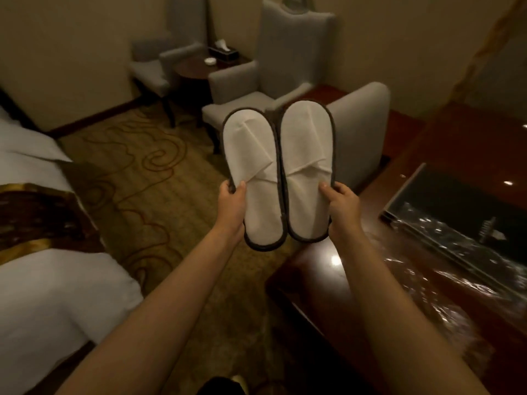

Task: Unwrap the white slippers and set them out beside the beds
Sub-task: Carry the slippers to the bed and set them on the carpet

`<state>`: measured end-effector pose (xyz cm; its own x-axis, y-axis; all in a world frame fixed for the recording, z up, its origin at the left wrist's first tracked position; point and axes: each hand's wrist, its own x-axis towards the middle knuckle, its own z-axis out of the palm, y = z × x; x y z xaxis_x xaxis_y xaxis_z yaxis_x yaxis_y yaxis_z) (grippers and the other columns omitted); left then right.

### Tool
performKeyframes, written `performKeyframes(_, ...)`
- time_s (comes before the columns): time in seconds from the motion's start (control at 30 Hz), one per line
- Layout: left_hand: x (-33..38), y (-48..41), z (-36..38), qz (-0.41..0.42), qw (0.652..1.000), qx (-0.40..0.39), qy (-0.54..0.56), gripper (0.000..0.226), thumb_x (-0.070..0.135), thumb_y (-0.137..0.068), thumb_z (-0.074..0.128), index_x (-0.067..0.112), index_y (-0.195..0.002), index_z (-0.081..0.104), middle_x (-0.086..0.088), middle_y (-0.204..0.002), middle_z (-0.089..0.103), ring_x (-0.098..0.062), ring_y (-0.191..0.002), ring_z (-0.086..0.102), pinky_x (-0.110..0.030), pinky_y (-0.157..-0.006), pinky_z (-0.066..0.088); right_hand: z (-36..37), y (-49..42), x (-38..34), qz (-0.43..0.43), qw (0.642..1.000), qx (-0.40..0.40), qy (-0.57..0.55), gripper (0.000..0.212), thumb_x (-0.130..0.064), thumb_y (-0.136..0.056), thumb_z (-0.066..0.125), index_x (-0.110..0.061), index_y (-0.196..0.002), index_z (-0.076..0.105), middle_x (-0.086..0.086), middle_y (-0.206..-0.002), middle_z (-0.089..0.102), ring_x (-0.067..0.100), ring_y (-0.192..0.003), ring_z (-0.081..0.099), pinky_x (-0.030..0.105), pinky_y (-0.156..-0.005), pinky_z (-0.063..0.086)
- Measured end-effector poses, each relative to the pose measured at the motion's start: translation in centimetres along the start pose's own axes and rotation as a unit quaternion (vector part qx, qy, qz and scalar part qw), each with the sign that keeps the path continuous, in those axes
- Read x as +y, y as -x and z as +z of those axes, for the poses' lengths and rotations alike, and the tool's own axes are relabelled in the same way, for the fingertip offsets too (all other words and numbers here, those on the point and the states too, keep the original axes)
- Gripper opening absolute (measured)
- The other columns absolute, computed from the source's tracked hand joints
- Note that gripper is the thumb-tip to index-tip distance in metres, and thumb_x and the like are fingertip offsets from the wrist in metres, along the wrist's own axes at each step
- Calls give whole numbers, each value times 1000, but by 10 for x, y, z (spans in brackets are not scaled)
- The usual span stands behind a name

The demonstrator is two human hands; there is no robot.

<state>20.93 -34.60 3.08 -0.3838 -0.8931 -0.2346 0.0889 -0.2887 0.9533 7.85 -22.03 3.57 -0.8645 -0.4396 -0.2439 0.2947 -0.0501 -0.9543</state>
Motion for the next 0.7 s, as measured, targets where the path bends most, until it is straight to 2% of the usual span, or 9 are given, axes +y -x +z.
performKeyframes(0.07, 14, -18, -38, 6, 1000, 28, 0, 18, 18, -95, 47, 16, -113, 45, -9, -112, 59, -23, -98, 60, -39, -85, 53, 44, 3, 15, 5, 1000, -29, 10, 29, -20, -85, 63, -5, -110, 62, 6, -96, 66, 19, -87, 61, 34, -80, 52)
performKeyframes(0.17, 29, -35, -87, 3, 998, 67, 6, 31, 18, -95, 47, 12, -125, 42, -7, -111, 58, -26, -103, 59, -43, -91, 52, 96, 8, 33, 22, 997, -66, 25, 22, -26, -86, 62, -16, -106, 62, 1, -101, 64, 20, -96, 59, 35, -84, 51)
performKeyframes(0.3, 45, -60, -147, 4, 993, 116, 17, 36, 19, -95, 46, 11, -130, 39, -6, -111, 59, -26, -104, 58, -44, -94, 50, 161, 11, 50, 50, 993, -102, 41, 32, -28, -86, 62, -16, -116, 60, 3, -109, 64, 21, -99, 61, 38, -86, 52)
performKeyframes(0.43, 50, -88, -187, 2, 986, 165, 9, 38, 21, -95, 47, 11, -131, 41, -11, -123, 56, -26, -107, 57, -44, -97, 49, 220, 5, 63, 44, 988, -138, 61, 23, -26, -85, 62, -20, -108, 63, 0, -104, 66, 18, -95, 62, 32, -76, 53)
performKeyframes(0.57, 49, -127, -216, -14, 979, 203, 22, 43, 21, -95, 47, 9, -135, 37, -11, -131, 53, -28, -114, 56, -47, -100, 47, 273, -15, 78, 65, 980, -166, 87, 28, -26, -86, 62, -14, -111, 61, 5, -111, 65, 23, -100, 61, 40, -86, 52)
performKeyframes(0.63, 48, -153, -230, -24, 974, 224, 20, 50, 22, -95, 49, 10, -141, 32, -11, -135, 51, -27, -115, 55, -44, -98, 48, 301, -30, 88, 76, 977, -175, 91, 21, -24, -86, 61, -19, -107, 61, 4, -108, 65, 21, -96, 62, 39, -84, 53)
performKeyframes(0.7, 48, -181, -242, -24, 972, 234, 15, 46, 23, -94, 50, 11, -137, 38, -7, -128, 55, -21, -103, 59, -35, -84, 53, 328, -49, 98, 89, 973, -183, 110, 27, -26, -87, 61, -18, -113, 60, 3, -110, 63, 21, -98, 60, 40, -86, 52)
